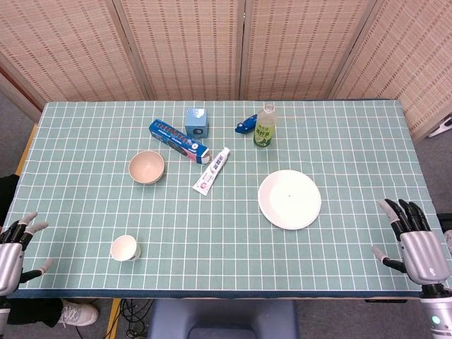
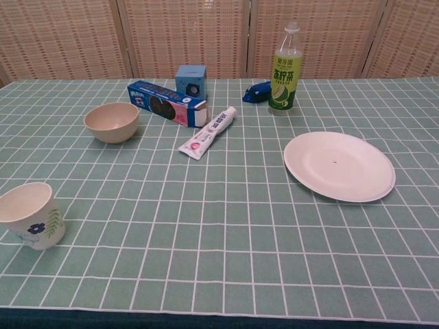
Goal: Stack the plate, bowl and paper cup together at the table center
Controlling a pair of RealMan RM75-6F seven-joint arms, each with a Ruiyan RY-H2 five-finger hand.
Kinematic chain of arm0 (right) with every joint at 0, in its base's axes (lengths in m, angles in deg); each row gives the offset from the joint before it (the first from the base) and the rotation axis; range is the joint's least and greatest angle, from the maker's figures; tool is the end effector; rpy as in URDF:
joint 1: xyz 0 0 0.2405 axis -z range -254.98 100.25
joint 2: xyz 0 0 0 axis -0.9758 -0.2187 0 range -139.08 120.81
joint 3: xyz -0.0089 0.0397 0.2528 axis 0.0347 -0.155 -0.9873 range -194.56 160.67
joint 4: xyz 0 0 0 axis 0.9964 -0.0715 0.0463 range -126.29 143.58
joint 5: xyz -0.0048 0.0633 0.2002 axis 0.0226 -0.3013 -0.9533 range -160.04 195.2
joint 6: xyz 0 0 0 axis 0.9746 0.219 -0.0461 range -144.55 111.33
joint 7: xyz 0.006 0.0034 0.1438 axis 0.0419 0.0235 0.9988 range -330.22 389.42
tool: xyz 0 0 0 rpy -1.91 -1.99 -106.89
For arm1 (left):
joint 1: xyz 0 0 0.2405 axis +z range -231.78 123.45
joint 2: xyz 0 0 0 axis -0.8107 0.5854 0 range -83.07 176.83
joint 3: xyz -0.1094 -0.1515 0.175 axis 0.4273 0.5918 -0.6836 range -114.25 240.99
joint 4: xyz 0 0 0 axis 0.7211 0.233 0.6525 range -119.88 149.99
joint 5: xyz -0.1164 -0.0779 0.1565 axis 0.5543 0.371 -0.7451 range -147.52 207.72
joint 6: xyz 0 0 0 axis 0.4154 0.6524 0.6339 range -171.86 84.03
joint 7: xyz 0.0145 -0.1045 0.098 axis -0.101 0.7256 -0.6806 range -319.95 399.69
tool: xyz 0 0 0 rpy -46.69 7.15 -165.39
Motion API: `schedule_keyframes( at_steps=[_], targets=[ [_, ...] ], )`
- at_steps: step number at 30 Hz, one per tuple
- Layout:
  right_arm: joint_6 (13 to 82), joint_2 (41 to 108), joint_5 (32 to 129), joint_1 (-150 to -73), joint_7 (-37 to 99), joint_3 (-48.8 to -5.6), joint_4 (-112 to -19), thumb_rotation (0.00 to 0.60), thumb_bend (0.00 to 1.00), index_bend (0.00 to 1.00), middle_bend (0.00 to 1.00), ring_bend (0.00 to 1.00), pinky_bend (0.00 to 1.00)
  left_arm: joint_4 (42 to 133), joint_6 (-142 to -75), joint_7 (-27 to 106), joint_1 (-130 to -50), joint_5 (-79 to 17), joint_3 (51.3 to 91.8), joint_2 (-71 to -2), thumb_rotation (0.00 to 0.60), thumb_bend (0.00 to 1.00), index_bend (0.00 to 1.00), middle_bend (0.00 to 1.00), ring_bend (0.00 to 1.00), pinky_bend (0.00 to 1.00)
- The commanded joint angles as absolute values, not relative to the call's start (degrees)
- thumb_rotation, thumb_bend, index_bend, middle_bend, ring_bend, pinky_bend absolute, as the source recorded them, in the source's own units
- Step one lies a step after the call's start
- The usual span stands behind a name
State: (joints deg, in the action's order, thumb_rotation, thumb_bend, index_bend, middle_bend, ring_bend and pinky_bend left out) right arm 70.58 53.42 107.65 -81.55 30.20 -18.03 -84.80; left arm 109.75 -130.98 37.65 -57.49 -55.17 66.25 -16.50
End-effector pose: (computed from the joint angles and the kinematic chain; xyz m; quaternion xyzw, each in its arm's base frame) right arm -0.3024 -0.1704 0.1625 0.6115 -0.3746 0.4007 0.5702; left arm -0.3082 0.1722 0.1647 -0.5813 -0.3849 -0.3867 0.6037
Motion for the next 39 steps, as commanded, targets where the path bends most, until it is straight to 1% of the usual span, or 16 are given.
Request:
schedule_keyframes(
  at_steps=[1,10,12,14,16,17,21,26,31,39],
  targets=[
    [70.69,53.50,107.77,-81.53,30.29,-18.13,-84.68,0.600,0.21,0.07,0.10,0.00,0.00,109.83,-130.94,37.56,-57.54,-55.20,66.26,-16.52,0.600,0.17,0.25,0.13,0.15,0.25],
    [70.54,54.21,108.69,-82.12,29.53,-18.63,-84.26,0.600,0.21,0.08,0.10,0.00,0.00,110.12,-131.10,37.44,-57.51,-55.15,66.33,-16.35,0.600,0.17,0.25,0.13,0.15,0.25],
    [70.22,54.73,109.26,-82.87,28.33,-19.08,-84.12,0.600,0.21,0.09,0.11,0.00,0.00,110.14,-131.03,37.46,-57.52,-55.07,66.33,-16.33,0.600,0.17,0.25,0.13,0.15,0.25],
    [69.74,55.38,109.92,-83.91,27.06,-19.69,-83.83,0.600,0.21,0.15,0.14,0.00,0.00,110.15,-130.97,37.44,-57.53,-55.07,66.29,-16.34,0.600,0.17,0.25,0.13,0.15,0.25],
    [68.25,56.40,110.13,-85.50,25.25,-20.47,-83.37,0.600,0.21,0.19,0.16,0.00,0.01,110.24,-131.05,37.44,-57.50,-55.23,66.21,-16.35,0.600,0.17,0.25,0.13,0.15,0.25],
    [66.70,56.96,109.91,-86.55,24.19,-20.76,-83.19,0.600,0.21,0.19,0.16,0.00,0.01,110.29,-131.22,37.47,-57.43,-55.31,66.20,-16.38,0.600,0.17,0.25,0.13,0.15,0.25],
    [60.72,59.38,108.76,-90.21,21.77,-21.28,-82.35,0.600,0.21,0.19,0.16,0.00,0.01,110.36,-131.58,37.56,-57.16,-55.40,66.08,-16.33,0.600,0.17,0.25,0.13,0.15,0.25],
    [53.37,64.18,106.87,-94.38,21.59,-21.19,-78.46,0.600,0.21,0.20,0.16,0.00,0.01,110.40,-132.02,37.82,-56.72,-55.40,65.89,-16.08,0.600,0.17,0.25,0.13,0.15,0.25],
    [49.48,70.01,105.64,-96.86,23.29,-20.84,-71.89,0.600,0.21,0.22,0.17,0.00,0.01,110.31,-132.43,38.16,-56.25,-55.16,65.82,-15.82,0.600,0.17,0.25,0.13,0.15,0.25],
    [46.39,76.73,104.49,-99.40,27.40,-20.67,-62.35,0.600,0.21,0.26,0.17,0.00,0.01,110.10,-132.48,38.29,-56.01,-55.06,65.74,-15.87,0.600,0.17,0.25,0.13,0.15,0.25]
  ],
)
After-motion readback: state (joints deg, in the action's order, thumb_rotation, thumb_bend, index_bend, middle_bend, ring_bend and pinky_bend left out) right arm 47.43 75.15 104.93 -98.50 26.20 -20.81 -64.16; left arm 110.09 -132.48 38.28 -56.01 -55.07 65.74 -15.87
